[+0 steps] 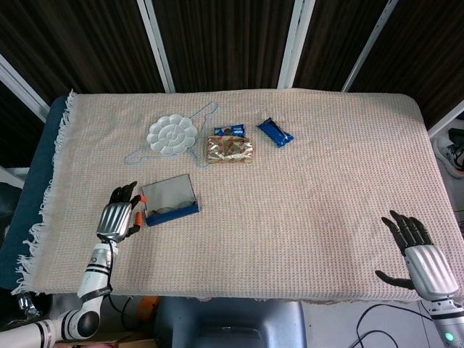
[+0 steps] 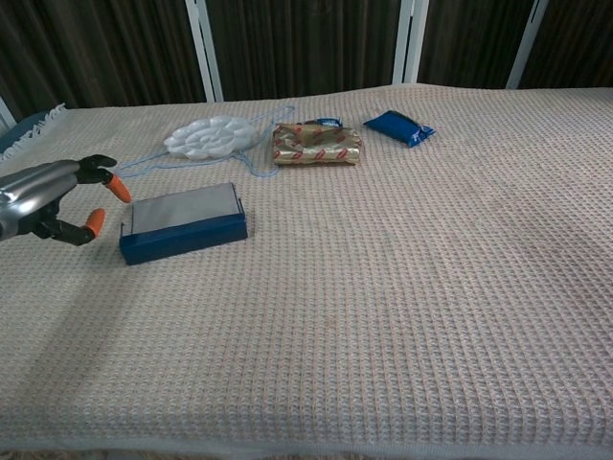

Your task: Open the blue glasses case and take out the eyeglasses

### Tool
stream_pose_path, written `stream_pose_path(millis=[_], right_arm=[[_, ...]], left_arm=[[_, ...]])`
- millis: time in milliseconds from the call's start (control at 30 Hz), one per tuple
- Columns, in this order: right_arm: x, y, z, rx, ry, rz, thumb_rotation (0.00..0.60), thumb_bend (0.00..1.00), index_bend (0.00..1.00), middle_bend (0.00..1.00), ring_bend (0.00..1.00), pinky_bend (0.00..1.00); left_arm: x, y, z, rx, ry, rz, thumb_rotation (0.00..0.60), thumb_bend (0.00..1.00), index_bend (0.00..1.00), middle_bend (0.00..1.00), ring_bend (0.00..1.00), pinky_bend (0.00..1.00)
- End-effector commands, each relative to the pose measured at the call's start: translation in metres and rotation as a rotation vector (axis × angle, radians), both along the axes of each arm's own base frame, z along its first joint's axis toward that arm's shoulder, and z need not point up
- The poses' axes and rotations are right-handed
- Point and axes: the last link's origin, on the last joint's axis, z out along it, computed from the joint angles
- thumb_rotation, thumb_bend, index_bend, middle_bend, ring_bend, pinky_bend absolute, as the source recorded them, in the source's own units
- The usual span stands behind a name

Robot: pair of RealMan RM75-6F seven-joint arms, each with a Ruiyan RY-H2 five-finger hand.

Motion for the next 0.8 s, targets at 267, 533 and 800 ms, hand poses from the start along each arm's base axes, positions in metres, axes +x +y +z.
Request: stream_pose_path(millis=[267,533,800], right_arm=[[0.000,0.001,0.002,-0.003,-0.007,0.002,0.600,0.18,0.00,0.00,0.00,0.00],[-0.001,0.000,0.002,-0.004,-0.007,0.001,0.600,0.18,0.00,0.00,0.00,0.00],[0.000,0.000,0.002,-0.006,-0.006,0.001,0.600,0.18,0.00,0.00,0.00,0.00]], left_arm=[[-0.006,-0.012,-0.009,-0.034,0.047,-0.021,0.600,0.62,0.31,0.00,0.00,0.00],[-0.007,-0.015,-0.014,-0.049,0.052,-0.027,0.600,0.62,0.31,0.00,0.00,0.00],[-0.006,-0.023,-0.016,-0.066,0.060,-0.048,0.600,0.62,0.35,0.00,0.00,0.00]])
